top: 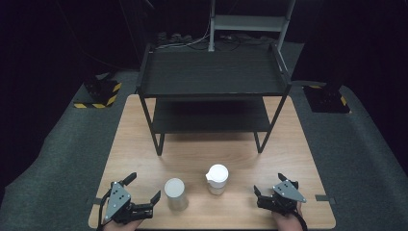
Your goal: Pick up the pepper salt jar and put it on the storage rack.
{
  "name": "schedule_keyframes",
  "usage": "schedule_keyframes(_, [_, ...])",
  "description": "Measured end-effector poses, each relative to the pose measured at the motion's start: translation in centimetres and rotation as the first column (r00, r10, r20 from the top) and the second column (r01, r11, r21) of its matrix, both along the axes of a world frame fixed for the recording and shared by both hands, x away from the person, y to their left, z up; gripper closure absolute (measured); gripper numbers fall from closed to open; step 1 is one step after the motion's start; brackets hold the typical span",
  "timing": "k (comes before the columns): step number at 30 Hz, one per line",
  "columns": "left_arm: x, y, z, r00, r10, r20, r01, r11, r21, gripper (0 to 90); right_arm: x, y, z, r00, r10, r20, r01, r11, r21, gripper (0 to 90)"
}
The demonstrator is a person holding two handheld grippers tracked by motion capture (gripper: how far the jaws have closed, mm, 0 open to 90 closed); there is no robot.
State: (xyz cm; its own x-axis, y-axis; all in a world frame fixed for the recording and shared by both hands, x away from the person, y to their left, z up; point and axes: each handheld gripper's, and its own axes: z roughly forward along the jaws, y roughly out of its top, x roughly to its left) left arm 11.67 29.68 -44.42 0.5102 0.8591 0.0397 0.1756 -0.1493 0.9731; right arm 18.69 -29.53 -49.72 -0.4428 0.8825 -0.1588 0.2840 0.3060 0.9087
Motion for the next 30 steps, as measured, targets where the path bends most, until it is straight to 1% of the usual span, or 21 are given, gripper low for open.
schedule_keyframes(10, [0.0, -0.4, 0.1, 0.999, -0.041, 0.016, 0.041, 0.9989, -0.024, 0.5, 0.0, 0.0, 0.0, 1.0, 0.0, -0.001, 0.0, 1.0, -0.001, 0.0])
schedule_keyframes(15, [-0.1, -0.7, 0.1, 0.9983, -0.052, 0.027, 0.053, 0.9982, -0.027, 0.5, 0.0, 0.0, 0.0, 1.0, 0.0, -0.001, 0.0, 1.0, -0.002, 0.0])
schedule_keyframes(18, [0.0, -0.9, 0.0, 0.9979, -0.059, 0.026, 0.06, 0.9974, -0.039, 0.5, 0.0, 0.0, 0.0, 1.0, -0.001, -0.001, 0.001, 1.0, -0.002, 0.0])
schedule_keyframes(24, [0.2, -1.5, -0.2, 0.9964, -0.081, 0.025, 0.082, 0.996, -0.034, 0.5, 0.0, 0.2, 0.0, 1.0, 0.0, 0.0, 0.0, 1.0, -0.009, 0.0])
schedule_keyframes(28, [0.4, -2.1, -0.3, 0.9948, -0.099, 0.022, 0.1, 0.9946, -0.026, 0.5, 0.0, 0.1, 0.0, 1.0, -0.001, 0.0, 0.001, 1.0, -0.003, 0.0])
schedule_keyframes(30, [0.6, -2.4, -0.5, 0.9935, -0.112, 0.019, 0.113, 0.993, -0.034, 0.5, 0.0, 0.0, 0.0, 1.0, -0.001, 0.0, 0.001, 1.0, -0.001, 0.0])
